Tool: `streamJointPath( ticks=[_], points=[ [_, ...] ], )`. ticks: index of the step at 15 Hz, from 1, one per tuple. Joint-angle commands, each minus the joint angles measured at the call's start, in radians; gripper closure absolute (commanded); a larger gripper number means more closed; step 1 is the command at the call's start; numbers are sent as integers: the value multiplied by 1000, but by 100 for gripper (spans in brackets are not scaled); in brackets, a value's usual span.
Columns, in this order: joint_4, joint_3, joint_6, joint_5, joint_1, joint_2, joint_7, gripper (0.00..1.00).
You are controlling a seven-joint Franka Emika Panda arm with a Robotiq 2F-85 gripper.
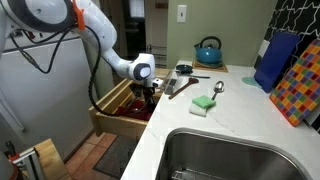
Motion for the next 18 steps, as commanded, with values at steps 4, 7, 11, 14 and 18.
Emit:
streamJointPath(
  ticks=[4,7,11,14,18],
  points=[
    [-15,-10,13,-28,23,-13,26,93],
    [-25,-6,-16,-26,28,-43,24,93],
    [-25,-3,-34,-26,29,-81,22,92],
    [-14,-1,-54,-30,27,-78,20,90],
    [-5,3,-55,-32,19,-48,3,58]
  ],
)
